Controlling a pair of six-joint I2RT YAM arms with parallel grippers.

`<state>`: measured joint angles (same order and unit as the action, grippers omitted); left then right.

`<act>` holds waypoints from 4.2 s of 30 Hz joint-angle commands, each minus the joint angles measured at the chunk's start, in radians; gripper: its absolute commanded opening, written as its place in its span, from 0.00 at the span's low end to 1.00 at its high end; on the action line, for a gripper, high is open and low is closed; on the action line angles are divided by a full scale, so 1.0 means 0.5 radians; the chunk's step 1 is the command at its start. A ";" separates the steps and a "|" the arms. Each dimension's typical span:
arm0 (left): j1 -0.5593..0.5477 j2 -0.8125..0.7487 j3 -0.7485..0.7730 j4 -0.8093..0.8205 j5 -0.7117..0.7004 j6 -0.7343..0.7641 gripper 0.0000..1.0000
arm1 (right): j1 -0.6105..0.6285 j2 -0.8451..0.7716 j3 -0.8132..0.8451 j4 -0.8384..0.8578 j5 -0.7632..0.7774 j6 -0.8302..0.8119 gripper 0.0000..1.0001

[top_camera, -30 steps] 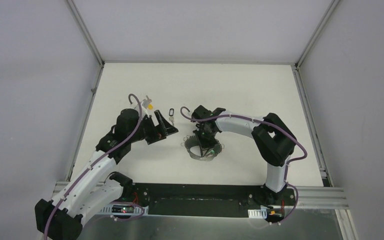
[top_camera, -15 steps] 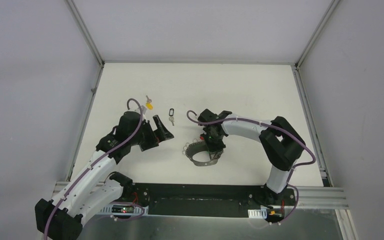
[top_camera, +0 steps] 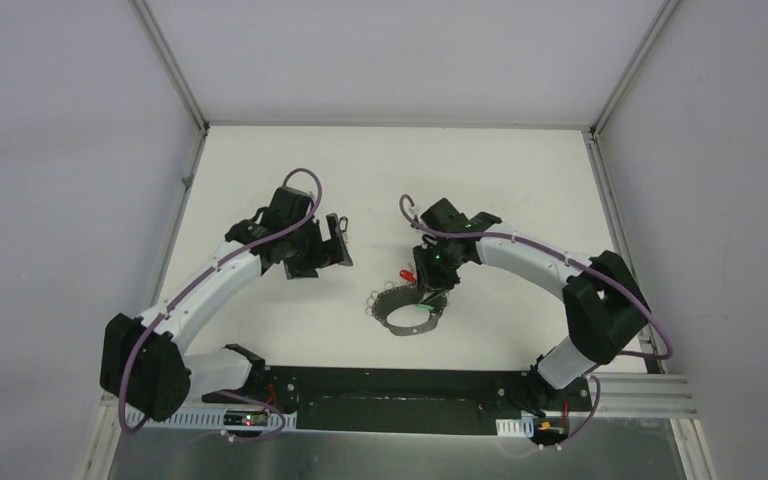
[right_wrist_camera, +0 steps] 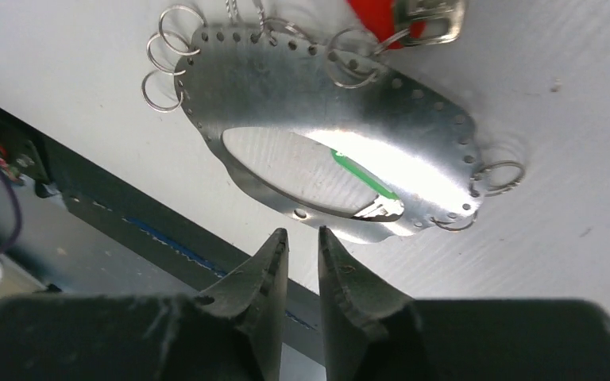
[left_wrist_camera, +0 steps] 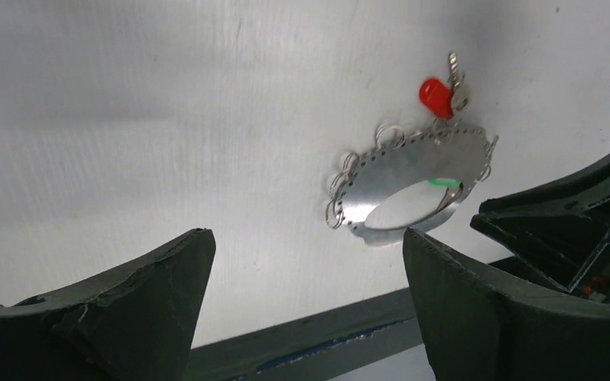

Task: Put the keys on the keyring
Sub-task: Adjust the keyring at the center of the board, then pick up the keyring from the center of the board.

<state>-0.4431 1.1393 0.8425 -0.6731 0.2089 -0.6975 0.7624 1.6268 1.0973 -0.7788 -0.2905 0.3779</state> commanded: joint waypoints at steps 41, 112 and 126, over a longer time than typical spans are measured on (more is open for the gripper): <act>-0.341 0.726 0.128 0.418 0.340 -0.101 0.69 | -0.690 -0.019 -0.668 0.562 -0.817 0.180 0.47; -0.261 -0.224 -0.483 0.773 0.304 -0.338 0.55 | -0.290 1.125 0.658 0.279 -1.051 -0.037 0.10; -0.261 -0.294 -0.447 0.667 0.260 -0.283 0.56 | -0.241 1.173 0.694 0.323 -1.100 -0.037 0.19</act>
<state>-0.5808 1.0203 0.5884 -0.3290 0.3664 -0.8692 0.6262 2.1868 1.4269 -0.6472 -0.8574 0.3687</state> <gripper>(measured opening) 0.554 0.198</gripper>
